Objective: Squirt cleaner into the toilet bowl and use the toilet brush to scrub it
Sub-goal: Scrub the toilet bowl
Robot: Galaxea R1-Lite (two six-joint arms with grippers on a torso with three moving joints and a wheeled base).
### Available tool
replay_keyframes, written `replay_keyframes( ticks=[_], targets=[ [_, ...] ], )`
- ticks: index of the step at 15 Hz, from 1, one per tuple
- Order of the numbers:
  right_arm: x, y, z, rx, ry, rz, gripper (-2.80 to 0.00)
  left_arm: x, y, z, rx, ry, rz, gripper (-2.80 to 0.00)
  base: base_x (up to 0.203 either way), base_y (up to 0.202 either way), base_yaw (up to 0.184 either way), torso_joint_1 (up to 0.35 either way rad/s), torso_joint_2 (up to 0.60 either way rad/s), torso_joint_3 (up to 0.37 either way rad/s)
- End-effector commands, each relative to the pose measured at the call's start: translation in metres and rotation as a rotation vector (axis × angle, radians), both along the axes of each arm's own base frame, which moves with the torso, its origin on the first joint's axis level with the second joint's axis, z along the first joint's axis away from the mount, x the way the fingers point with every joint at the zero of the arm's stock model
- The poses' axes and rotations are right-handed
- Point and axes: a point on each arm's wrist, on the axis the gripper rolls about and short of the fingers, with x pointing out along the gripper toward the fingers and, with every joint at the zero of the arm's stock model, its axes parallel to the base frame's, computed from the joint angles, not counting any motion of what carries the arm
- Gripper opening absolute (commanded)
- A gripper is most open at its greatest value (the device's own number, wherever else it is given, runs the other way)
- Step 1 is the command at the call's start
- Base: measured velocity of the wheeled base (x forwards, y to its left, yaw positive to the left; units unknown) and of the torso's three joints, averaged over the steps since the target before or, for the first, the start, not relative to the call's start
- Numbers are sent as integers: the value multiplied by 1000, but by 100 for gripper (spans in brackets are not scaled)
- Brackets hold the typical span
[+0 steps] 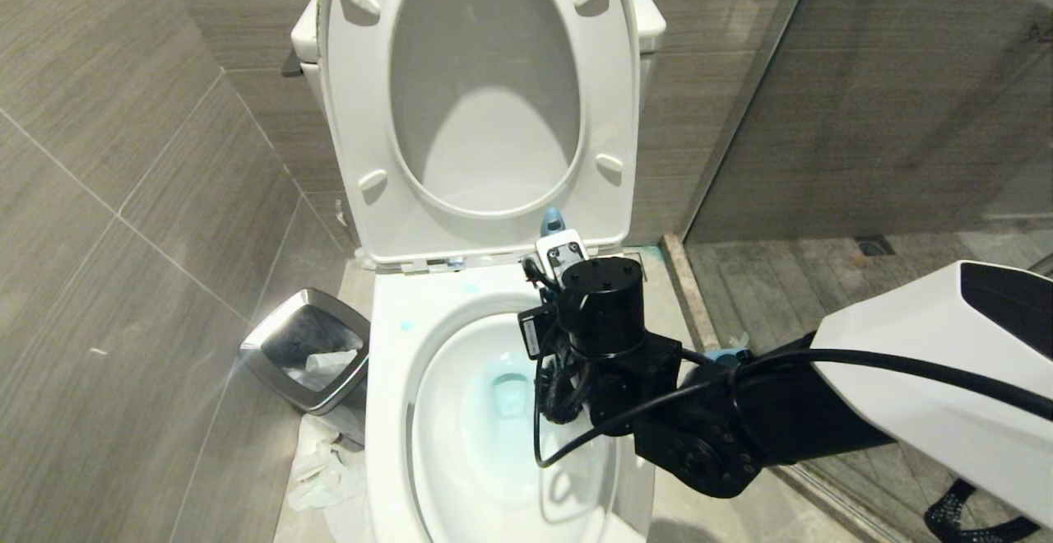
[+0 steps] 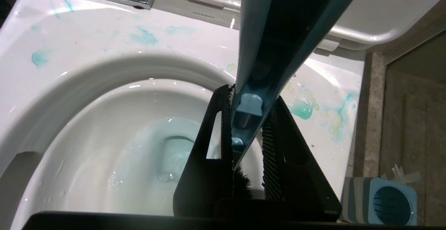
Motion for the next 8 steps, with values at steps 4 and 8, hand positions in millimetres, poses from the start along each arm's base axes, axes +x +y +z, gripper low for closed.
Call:
replay_keyframes(
  ticks=[4,8],
  targets=[
    [8,12,0,25,-23,5,-280,0,0,0,0,1,1,-280,0,0,0,0,0,0],
    [9,19,9,53,-48,15,-280,0,0,0,1,1,1,-280,0,0,0,0,0,0]
  ],
)
